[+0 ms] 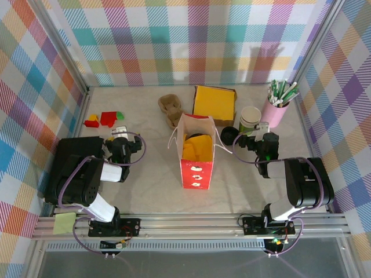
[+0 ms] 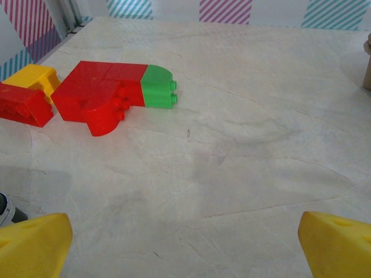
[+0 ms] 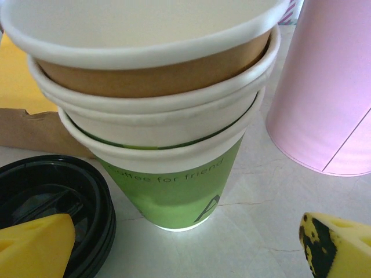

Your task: Pack the takeout coffee

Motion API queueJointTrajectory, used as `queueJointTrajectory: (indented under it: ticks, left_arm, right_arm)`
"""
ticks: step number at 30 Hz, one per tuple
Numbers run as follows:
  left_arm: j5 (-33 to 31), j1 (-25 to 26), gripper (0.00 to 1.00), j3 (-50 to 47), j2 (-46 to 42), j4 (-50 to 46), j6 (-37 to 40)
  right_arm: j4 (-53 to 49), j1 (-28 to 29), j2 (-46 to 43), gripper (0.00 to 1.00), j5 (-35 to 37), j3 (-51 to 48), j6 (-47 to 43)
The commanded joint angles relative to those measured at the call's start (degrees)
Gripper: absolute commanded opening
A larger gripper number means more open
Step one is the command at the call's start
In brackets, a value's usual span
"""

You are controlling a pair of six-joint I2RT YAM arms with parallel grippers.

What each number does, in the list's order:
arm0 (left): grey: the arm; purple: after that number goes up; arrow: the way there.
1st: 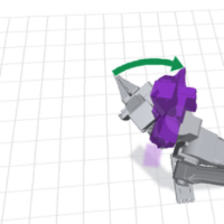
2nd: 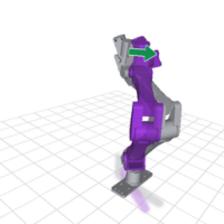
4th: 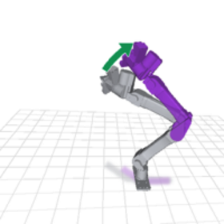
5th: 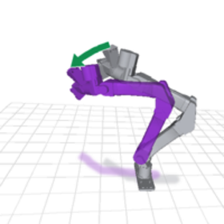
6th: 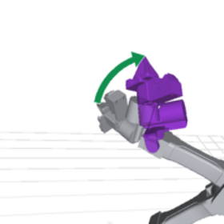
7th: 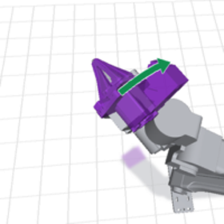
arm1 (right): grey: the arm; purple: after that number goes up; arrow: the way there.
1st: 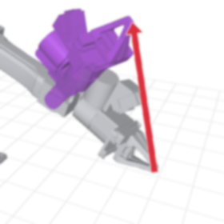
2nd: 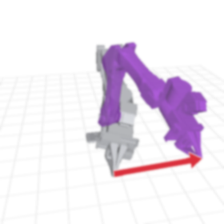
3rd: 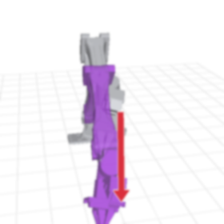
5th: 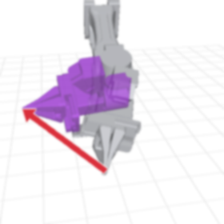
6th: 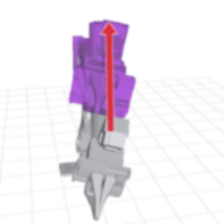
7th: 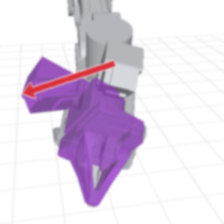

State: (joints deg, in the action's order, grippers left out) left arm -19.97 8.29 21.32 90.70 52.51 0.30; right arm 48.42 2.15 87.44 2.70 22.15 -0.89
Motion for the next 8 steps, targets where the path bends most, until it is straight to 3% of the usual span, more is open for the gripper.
queueJointTrajectory:
  ticks: [1,8]
  left_arm:
    - [0.63,-0.99,1.00,0.83,-0.08,-0.04,0.19]
    - [0.63,-1.00,1.00,0.83,-0.08,-0.04,0.17]
  right_arm:
    - [-0.46,-0.71,0.44,0.99,-1.71,1.09,0.88]
    - [-0.37,-0.78,0.28,0.99,-2.02,1.03,0.88]
